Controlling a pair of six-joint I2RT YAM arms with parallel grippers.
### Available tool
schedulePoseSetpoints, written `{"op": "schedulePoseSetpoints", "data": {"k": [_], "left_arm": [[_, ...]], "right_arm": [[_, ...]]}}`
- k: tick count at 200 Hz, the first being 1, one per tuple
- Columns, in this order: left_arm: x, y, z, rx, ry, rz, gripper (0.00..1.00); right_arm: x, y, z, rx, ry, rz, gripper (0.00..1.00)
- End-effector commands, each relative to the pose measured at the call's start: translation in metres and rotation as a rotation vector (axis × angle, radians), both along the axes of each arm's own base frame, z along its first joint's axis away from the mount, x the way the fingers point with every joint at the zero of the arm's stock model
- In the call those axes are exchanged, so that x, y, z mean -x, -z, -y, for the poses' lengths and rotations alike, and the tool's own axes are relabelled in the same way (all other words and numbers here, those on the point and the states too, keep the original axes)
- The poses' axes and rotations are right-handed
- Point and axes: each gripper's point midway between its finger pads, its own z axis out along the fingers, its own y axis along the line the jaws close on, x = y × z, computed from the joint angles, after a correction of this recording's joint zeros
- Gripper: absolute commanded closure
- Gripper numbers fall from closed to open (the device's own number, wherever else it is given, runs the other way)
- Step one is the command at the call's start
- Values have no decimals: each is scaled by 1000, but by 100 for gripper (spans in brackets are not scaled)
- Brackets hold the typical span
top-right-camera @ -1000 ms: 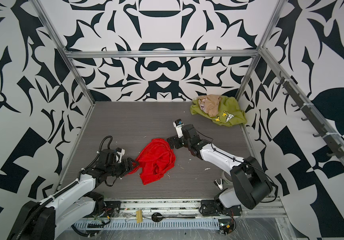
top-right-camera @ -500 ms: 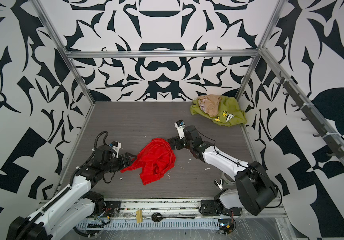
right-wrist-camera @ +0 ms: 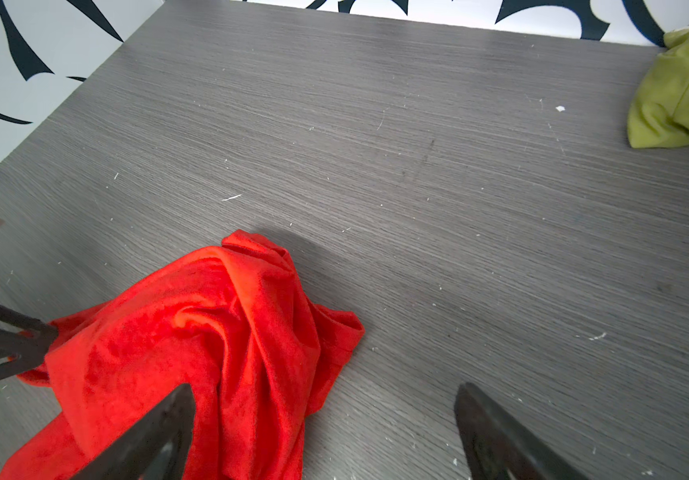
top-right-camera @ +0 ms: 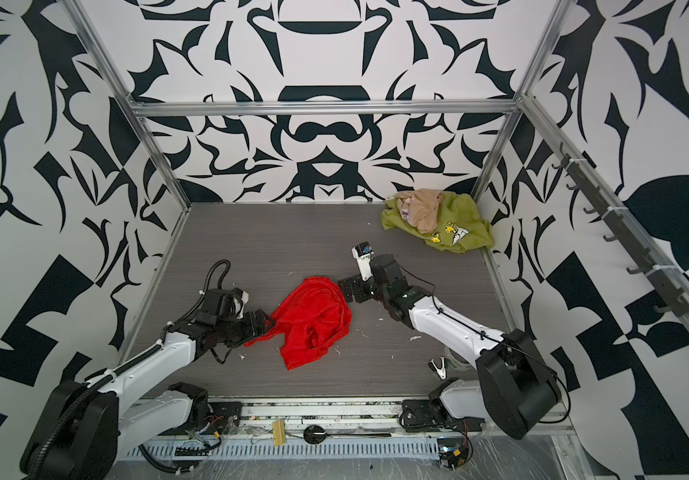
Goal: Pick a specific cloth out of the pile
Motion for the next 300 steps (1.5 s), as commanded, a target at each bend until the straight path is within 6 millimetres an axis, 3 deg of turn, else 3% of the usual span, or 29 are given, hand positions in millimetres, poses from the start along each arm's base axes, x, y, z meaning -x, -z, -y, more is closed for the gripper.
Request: {"op": "schedulePoseSetpoints", "data": {"k": [1, 73, 99, 123, 133, 152, 181, 200, 244, 272, 277, 300], "left_arm": [[27, 8, 13, 55, 45, -82, 18], [71, 6, 34, 121, 144, -149, 17], [69, -6, 31, 100, 142, -92, 17], [41, -35, 17, 21, 78, 85, 16], [25, -50, 8, -18, 28, 174, 1], [-4, -72, -17, -130, -103, 327, 0], [-49, -106, -44, -369, -158, 596, 0], [-78, -116, -74, -571, -251, 726, 0], [-137, -96, -112, -680, -150, 693, 0], [-155, -77, -122, -659, -122, 713, 1], [-157, -64, -121, -659, -103, 690, 1], [-167, -57, -118, -653, -90, 739, 0]], "right_arm": [[-1, -12, 0, -11, 6, 35, 1], [-3, -18, 2, 2, 5, 63, 1], [0, -23, 9, 38, 5, 100, 1], [-6, -30, 37, 140, 102, 199, 1], [-12, -34, 56, 199, 181, 262, 1], [-21, -36, 91, 326, 293, 375, 0], [-30, -18, 153, 370, 476, 398, 1], [-33, 0, 172, 386, 498, 373, 0], [-32, 30, 189, 355, 536, 415, 0], [-35, 29, 190, 304, 536, 436, 1], [-36, 29, 190, 288, 537, 439, 1], [-41, 37, 189, 279, 536, 443, 0]]}}
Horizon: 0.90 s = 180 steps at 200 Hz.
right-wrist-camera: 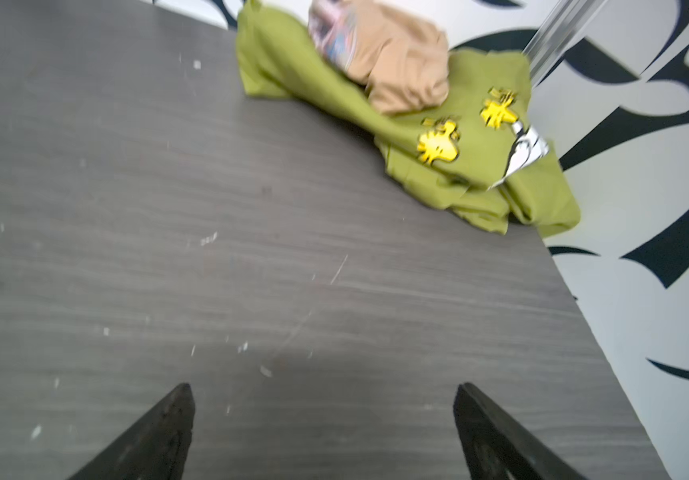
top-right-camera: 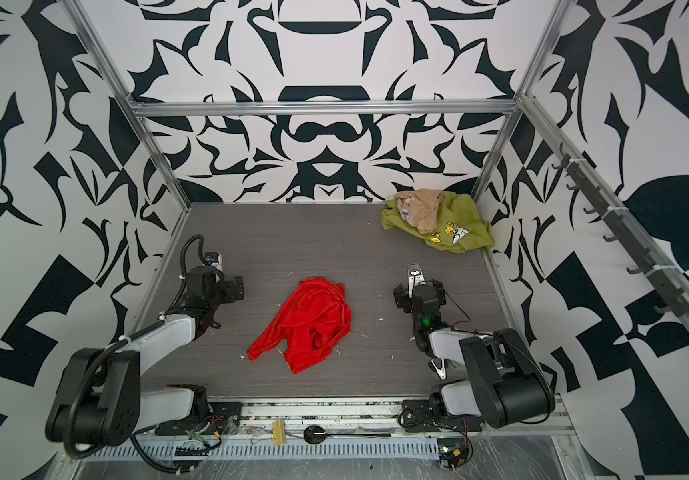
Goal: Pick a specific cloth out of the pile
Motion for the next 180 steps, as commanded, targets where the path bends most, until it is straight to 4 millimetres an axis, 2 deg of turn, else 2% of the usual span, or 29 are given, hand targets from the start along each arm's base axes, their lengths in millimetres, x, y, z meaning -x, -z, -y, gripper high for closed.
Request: {"op": "schedulePoseSetpoints", "data": {"k": [1, 24, 53, 89, 180], "left_arm": [[-22, -17, 12, -9, 95, 137, 0], [-29, -23, 14, -2, 118, 189, 0], [-35, -16, 9, 22, 97, 221, 0], [-33, -5, 6, 41, 88, 228, 0], [-33, -6, 1, 38, 67, 270, 0]], "right_arm": [[-17, -27, -8, -60, -23, 139, 0], [-16, -22, -6, -67, -15, 155, 0], [-17, -16, -3, -71, -3, 164, 1], [-24, -10, -2, -71, 6, 138, 1], [-34, -2, 5, -129, 7, 62, 1]]}}
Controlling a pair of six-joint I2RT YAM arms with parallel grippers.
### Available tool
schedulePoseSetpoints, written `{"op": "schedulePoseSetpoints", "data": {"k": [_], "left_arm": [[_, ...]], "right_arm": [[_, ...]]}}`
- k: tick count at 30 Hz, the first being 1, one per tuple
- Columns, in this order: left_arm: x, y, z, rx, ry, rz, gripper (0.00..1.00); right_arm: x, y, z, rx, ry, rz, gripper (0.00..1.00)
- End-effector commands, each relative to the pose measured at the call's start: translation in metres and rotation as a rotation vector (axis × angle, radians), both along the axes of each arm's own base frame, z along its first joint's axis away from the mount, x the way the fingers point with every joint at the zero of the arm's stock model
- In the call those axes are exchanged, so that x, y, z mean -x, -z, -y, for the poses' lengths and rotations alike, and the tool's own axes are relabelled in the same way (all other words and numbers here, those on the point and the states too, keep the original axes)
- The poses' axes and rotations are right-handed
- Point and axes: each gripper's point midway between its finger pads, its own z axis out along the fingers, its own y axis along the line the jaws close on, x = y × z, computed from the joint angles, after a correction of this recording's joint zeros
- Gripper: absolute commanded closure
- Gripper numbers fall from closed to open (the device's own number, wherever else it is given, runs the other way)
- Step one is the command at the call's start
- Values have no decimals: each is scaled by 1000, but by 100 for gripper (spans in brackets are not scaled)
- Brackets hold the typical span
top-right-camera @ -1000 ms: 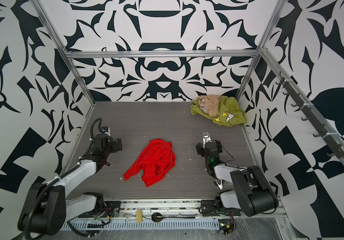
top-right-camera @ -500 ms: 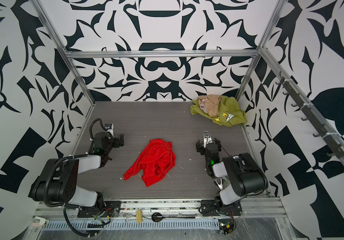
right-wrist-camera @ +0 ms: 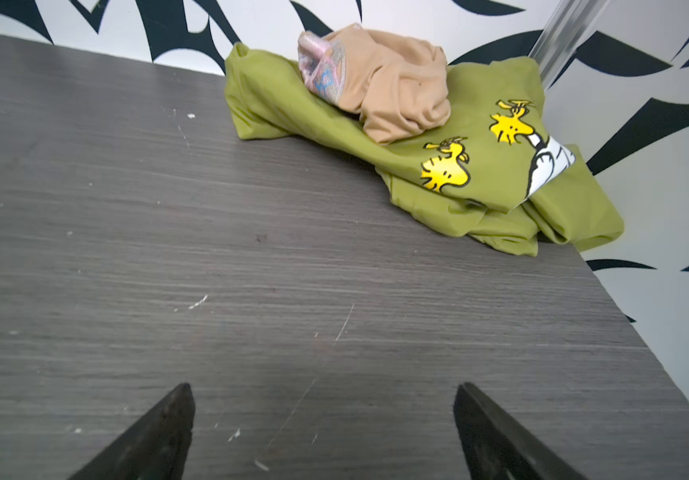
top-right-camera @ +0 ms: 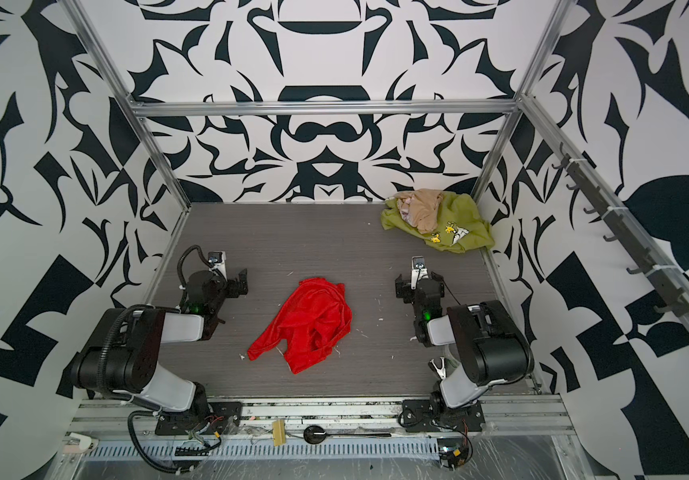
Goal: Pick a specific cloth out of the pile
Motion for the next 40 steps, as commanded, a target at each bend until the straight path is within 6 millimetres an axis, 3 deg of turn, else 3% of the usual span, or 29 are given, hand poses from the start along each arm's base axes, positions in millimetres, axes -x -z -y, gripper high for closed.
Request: {"op": "schedulePoseSetpoints", "data": {"k": [1, 40], "left_arm": [[0, -2, -2, 5, -8, 30, 0], [0, -2, -2, 7, -11, 29, 0]], "right_arm": [[-6, -10, -1, -33, 2, 22, 1], [-12, -5, 3, -99, -14, -19, 1]]}}
